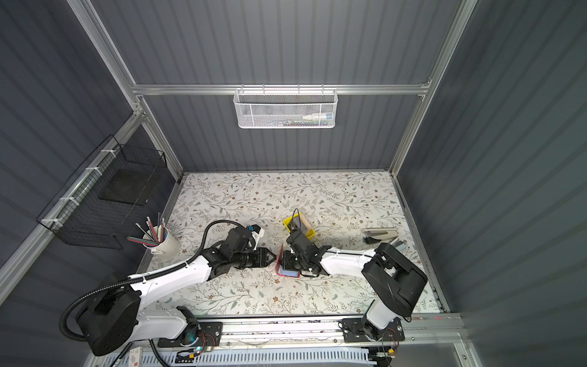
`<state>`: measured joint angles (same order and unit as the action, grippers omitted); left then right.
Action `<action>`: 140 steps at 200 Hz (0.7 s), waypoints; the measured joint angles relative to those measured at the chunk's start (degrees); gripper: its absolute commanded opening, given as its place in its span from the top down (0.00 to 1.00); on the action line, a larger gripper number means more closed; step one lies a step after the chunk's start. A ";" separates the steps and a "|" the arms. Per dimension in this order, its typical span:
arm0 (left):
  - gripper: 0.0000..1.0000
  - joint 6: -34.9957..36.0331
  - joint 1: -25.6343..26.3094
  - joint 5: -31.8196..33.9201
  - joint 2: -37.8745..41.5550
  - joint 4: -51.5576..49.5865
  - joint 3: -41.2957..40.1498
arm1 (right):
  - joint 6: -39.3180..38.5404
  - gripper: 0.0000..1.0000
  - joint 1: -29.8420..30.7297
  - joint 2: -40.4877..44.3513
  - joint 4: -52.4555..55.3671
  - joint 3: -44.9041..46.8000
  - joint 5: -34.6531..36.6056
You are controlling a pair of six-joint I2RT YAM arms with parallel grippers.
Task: Insert credit cards into a card holder
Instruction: Open the card holder at the center of the table.
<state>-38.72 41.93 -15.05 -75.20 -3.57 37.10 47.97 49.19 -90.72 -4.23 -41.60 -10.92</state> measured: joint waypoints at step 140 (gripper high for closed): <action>0.55 1.73 -5.03 -0.24 4.11 -2.64 0.76 | -0.83 0.82 1.40 -0.37 3.76 -7.45 1.88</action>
<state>-36.99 36.91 -15.29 -71.09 -6.22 37.87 47.13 50.59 -91.09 -0.47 -49.06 -9.04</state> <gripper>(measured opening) 0.450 0.180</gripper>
